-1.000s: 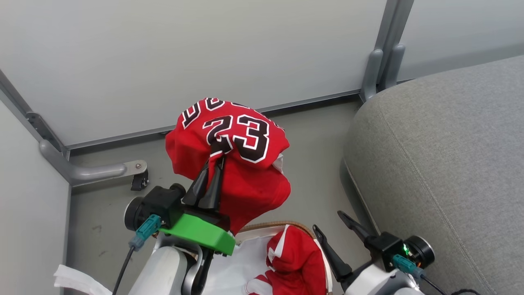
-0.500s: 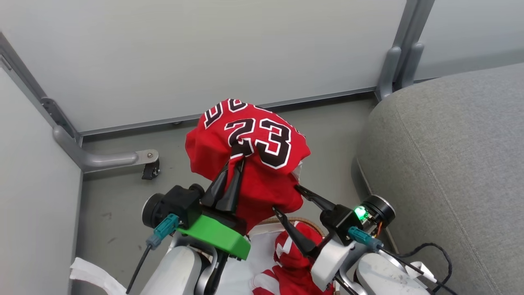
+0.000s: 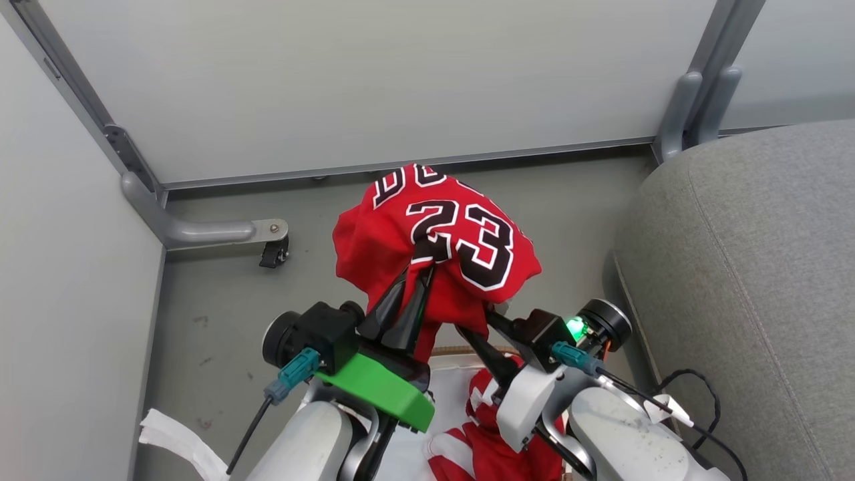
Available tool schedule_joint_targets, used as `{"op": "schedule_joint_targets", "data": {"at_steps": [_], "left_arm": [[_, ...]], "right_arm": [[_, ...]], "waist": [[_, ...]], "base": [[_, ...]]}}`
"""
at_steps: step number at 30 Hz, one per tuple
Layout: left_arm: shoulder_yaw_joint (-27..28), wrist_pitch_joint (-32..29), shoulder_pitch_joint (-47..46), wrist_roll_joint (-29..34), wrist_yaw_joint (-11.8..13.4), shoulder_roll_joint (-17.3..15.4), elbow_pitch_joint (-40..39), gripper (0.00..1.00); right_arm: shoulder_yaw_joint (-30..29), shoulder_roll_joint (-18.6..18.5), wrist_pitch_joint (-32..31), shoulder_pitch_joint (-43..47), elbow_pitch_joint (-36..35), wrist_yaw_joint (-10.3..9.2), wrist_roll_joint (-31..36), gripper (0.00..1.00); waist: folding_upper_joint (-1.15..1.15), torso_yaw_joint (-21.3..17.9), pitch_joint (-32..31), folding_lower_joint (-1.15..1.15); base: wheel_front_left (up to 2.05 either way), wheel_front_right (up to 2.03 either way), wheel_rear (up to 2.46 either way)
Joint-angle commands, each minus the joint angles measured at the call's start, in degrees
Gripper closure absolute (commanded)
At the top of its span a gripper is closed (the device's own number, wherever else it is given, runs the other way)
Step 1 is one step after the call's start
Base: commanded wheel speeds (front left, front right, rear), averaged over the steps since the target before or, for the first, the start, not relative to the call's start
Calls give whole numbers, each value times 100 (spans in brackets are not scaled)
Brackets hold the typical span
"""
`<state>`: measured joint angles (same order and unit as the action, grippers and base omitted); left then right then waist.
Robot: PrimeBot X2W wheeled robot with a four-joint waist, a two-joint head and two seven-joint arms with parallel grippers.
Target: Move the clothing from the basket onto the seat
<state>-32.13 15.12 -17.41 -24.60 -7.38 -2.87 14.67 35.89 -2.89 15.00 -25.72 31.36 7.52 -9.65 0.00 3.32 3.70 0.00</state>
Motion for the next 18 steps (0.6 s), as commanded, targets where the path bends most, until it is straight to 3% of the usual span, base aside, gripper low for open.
{"op": "schedule_joint_targets", "data": {"at_steps": [1,15,16,17,18], "left_arm": [[-13,4,-103,-26,-19,-9,-2,100],[84,4,0,-53,-19,-8,59,100],[120,4,9,-30,-7,-8,26,75],[151,4,20,4,7,-8,-10,16],[169,4,35,34,21,-8,-25,0]], "right_arm": [[22,-14,27,-85,-49,-6,-103,100],[167,-14,27,72,-46,-6,-494,100],[159,-15,27,68,-47,-6,-495,100],[149,-15,27,74,-66,-6,-501,100],[140,-14,27,84,-86,-6,-499,100]], "waist": [[0,53,38,0],[0,-21,-12,0],[0,-34,-14,0],[0,-56,-17,0],[0,-77,-17,0]], "base": [[0,0,0],[0,0,0],[0,0,0],[0,0,0],[0,0,0]]}}
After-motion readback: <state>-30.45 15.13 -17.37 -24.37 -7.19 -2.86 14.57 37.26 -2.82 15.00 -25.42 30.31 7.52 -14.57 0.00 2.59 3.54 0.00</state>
